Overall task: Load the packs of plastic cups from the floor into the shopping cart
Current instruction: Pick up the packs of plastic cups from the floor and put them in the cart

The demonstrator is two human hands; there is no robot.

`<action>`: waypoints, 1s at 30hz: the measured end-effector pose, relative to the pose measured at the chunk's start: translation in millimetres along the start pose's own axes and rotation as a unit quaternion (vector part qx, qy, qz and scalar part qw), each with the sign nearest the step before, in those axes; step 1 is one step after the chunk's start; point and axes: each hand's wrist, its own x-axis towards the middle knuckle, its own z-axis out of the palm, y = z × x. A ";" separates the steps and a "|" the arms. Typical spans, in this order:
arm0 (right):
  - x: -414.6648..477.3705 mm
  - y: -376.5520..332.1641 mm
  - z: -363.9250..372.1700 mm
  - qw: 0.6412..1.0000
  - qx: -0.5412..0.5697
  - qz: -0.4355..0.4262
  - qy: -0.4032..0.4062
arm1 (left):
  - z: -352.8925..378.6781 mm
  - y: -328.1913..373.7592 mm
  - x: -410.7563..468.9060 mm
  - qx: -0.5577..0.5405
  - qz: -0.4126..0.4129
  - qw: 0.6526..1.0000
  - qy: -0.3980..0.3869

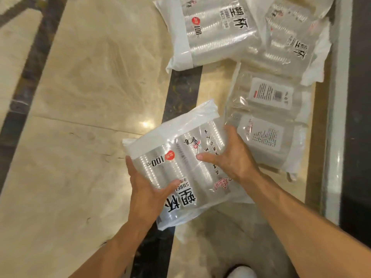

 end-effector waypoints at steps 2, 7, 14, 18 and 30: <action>-2.3 -1.8 2.4 0.999 0.039 0.014 -0.006 | -8.6 0.9 1.1 -0.020 0.011 1.000 0.013; -25.4 -31.3 -6.6 0.997 0.069 0.014 -0.013 | -44.0 30.9 -7.4 -0.019 0.012 1.000 0.002; -105.8 -160.2 -102.7 0.994 0.108 -0.011 0.024 | -140.0 164.6 -53.3 0.006 0.008 1.000 -0.017; -166.7 -274.5 -179.8 0.989 0.129 -0.030 0.065 | -229.8 280.7 -80.4 0.005 0.061 0.998 -0.019; -366.3 -576.9 -347.0 0.973 0.183 -0.138 0.030 | -503.8 577.1 -281.0 -0.054 0.124 0.991 -0.006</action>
